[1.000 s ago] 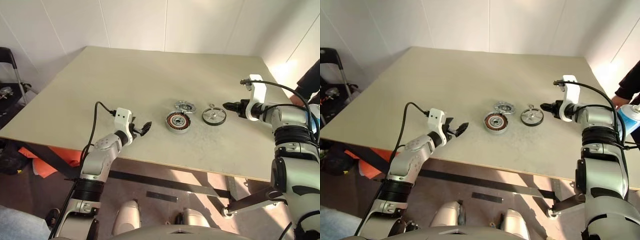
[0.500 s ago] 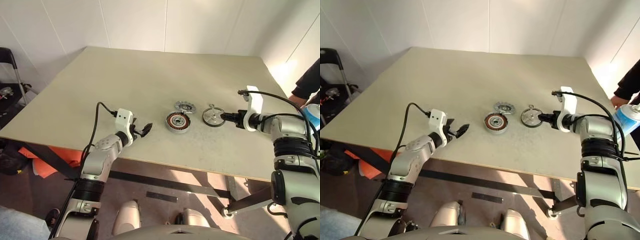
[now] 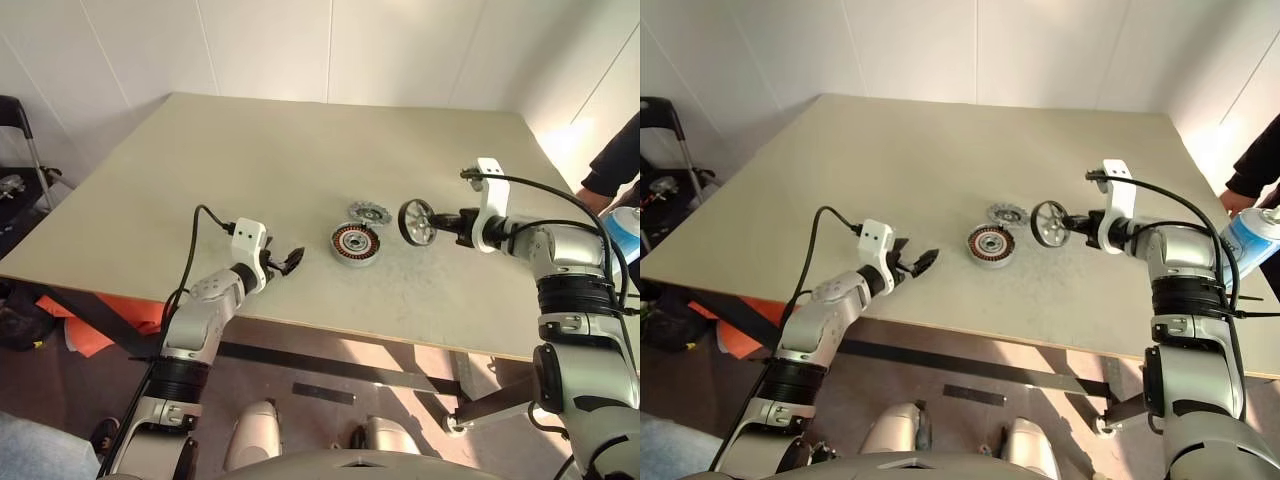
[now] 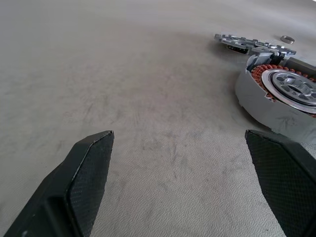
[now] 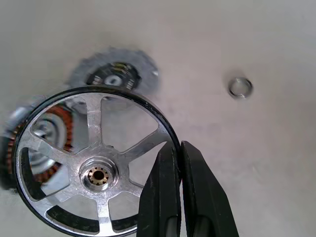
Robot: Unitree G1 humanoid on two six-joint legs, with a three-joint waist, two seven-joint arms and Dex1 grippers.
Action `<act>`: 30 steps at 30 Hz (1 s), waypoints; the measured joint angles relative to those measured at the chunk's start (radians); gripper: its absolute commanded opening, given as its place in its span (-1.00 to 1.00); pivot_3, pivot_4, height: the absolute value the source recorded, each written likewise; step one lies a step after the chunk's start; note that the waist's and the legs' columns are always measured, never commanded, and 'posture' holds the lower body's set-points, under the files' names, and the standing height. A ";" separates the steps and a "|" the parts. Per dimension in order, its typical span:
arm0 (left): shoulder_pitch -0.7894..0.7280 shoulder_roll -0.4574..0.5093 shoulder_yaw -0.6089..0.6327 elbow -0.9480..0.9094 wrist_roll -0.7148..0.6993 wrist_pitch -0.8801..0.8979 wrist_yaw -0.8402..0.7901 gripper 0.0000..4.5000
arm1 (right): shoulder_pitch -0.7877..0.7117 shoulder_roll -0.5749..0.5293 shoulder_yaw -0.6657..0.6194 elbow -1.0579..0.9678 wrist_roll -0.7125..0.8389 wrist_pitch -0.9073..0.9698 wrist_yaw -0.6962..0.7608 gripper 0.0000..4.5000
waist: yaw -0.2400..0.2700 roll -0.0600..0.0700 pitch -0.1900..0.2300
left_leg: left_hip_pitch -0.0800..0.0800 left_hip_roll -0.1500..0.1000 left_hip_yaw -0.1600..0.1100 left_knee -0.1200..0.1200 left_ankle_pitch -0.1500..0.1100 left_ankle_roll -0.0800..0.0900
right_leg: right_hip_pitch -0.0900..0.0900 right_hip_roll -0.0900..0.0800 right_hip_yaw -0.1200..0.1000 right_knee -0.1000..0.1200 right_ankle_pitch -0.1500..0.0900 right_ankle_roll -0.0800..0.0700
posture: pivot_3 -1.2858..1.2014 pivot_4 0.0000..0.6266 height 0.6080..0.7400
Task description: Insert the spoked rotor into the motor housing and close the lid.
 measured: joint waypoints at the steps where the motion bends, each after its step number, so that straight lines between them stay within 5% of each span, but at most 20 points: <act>1: 0.000 0.000 -0.002 0.000 0.000 0.000 -0.001 1.00 | -0.006 0.009 0.009 -0.046 0.015 0.011 0.007 -0.98 | 0.000 0.000 0.000 | 0.000 0.000 0.000 0.000 0.000 0.000 | 0.000 0.000 0.000 0.000 0.000 0.000 | 0.03 -1.00 1.00; 12: -0.002 -0.001 -0.004 0.005 0.004 0.000 -0.001 1.00 | -0.035 0.245 0.169 -0.253 0.092 0.098 -0.040 -0.98 | 0.001 0.000 0.000 | 0.000 0.000 0.000 -0.002 0.003 -0.006 | 0.000 0.000 0.000 0.000 0.000 0.000 | 0.03 -1.00 1.00; 30: 0.018 0.029 0.017 -0.011 0.002 0.010 0.005 1.00 | -0.147 0.442 0.325 0.233 -0.070 -0.218 -0.081 -0.98 | -0.003 0.000 0.000 | 0.000 -0.001 0.000 -0.008 0.006 -0.010 | -0.003 0.000 0.000 -0.001 0.000 0.000 | 0.03 -1.00 1.00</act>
